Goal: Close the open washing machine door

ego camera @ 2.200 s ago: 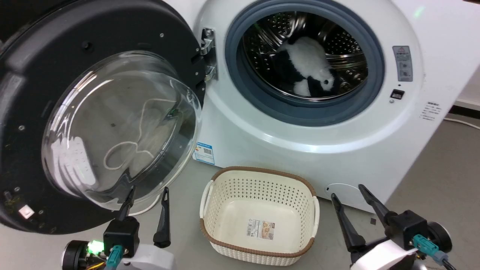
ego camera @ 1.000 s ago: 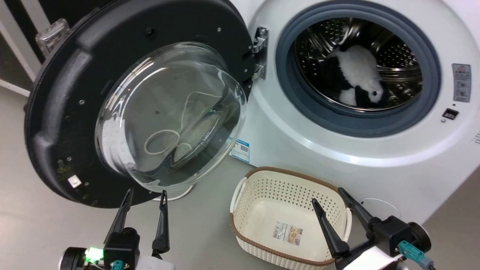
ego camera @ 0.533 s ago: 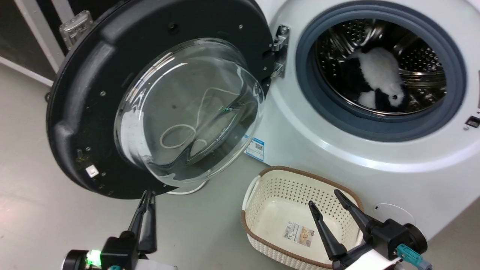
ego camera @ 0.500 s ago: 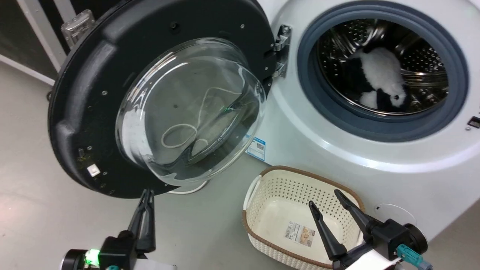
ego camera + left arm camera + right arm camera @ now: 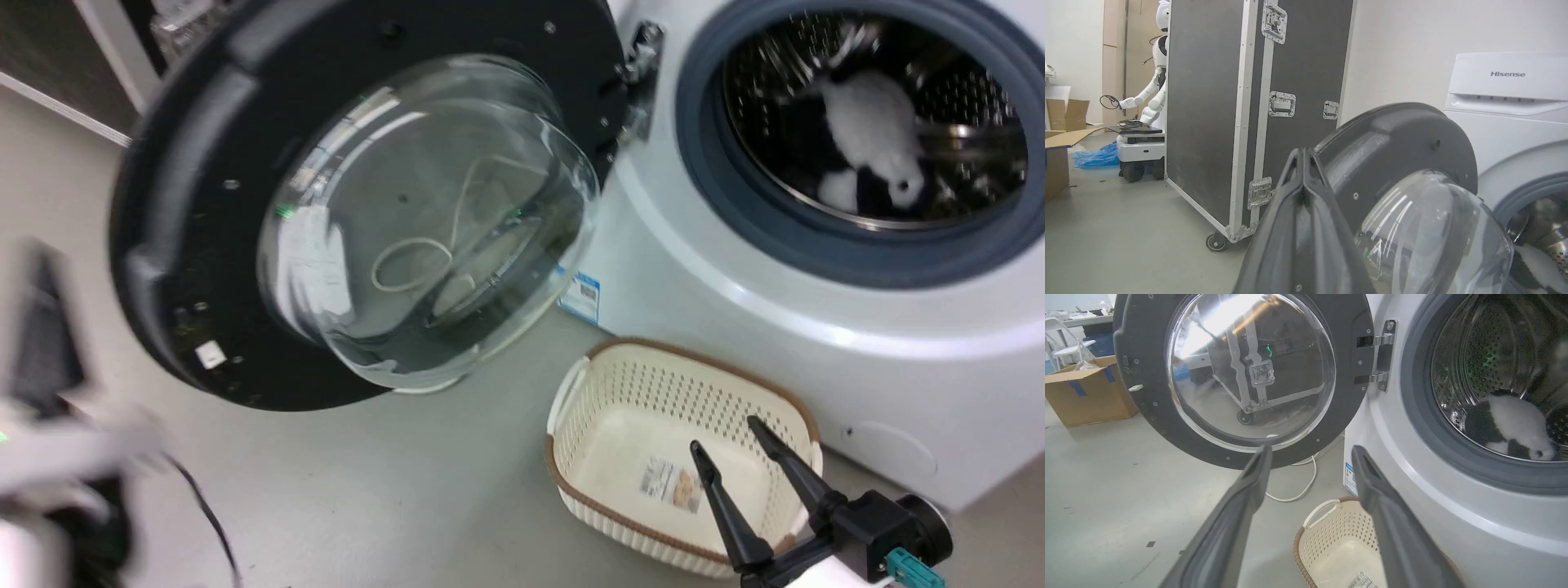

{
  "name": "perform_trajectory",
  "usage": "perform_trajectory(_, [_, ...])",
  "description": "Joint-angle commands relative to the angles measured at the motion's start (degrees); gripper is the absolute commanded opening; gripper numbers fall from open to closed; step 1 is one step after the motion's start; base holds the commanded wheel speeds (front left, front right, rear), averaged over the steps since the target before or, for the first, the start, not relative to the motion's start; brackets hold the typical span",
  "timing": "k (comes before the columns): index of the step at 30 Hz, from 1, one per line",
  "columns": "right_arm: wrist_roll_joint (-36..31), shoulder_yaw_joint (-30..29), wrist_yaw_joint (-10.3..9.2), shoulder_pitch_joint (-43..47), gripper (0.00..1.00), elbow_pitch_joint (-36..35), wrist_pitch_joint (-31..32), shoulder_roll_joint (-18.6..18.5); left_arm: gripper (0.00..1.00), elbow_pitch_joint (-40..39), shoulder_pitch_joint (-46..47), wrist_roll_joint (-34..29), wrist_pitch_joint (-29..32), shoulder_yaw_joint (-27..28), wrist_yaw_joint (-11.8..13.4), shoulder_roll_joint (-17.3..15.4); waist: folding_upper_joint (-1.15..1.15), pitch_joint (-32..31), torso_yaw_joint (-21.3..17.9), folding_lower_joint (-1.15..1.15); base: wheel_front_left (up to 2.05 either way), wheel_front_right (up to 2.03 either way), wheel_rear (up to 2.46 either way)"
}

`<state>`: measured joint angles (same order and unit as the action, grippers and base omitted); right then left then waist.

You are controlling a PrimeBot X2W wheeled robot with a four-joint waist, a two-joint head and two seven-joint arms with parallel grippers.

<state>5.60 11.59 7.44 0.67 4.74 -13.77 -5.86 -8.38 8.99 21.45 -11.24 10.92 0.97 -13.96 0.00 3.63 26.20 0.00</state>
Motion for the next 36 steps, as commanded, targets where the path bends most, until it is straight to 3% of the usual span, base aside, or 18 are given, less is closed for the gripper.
perform_trajectory(1, [-0.1,0.0,0.04,-0.3,1.00,-0.1,-0.5,-0.5,0.00,0.2,2.0,1.2,0.4,0.8,-0.2,-0.6,0.00,1.2,-1.0,0.00,0.00,0.00,0.00])
perform_trajectory(9, [0.6,1.6,0.05,-2.8,1.00,-0.3,-1.2,-1.9,0.00,13.5,18.3,19.9,13.8,14.1,1.2,-9.6,0.00,5.5,-3.8,0.00,0.00,0.00,0.00])
perform_trajectory(13, [1.0,1.5,0.05,-3.6,1.00,-0.1,-1.2,-2.4,0.00,23.0,23.3,28.7,22.7,18.3,3.6,-11.2,0.00,6.6,-5.4,0.00,0.00,0.00,0.00])
perform_trajectory(17, [1.3,1.4,0.05,-3.5,1.00,0.2,-1.2,-2.7,0.00,29.6,26.9,38.5,32.6,22.2,7.4,-9.7,0.00,6.9,-6.2,0.00,0.00,0.00,0.00])
perform_trajectory(19, [1.4,1.5,0.05,-3.5,1.00,0.4,-1.2,-2.9,0.00,31.1,27.1,41.3,36.8,22.5,7.7,-9.6,0.00,6.8,-6.4,0.00,0.00,0.00,0.00])
perform_trajectory(29, [1.9,1.1,0.05,-2.7,1.00,1.5,-1.2,-2.0,0.00,29.2,21.5,48.6,52.9,19.4,4.5,-7.2,0.00,3.8,-6.2,0.00,0.00,0.00,0.00])
perform_trajectory(36, [2.0,0.2,0.05,-1.1,1.00,2.3,-1.2,-0.7,0.00,22.6,13.8,51.8,61.4,16.4,3.7,-3.0,0.00,-0.8,-5.8,0.00,0.00,0.00,0.00])
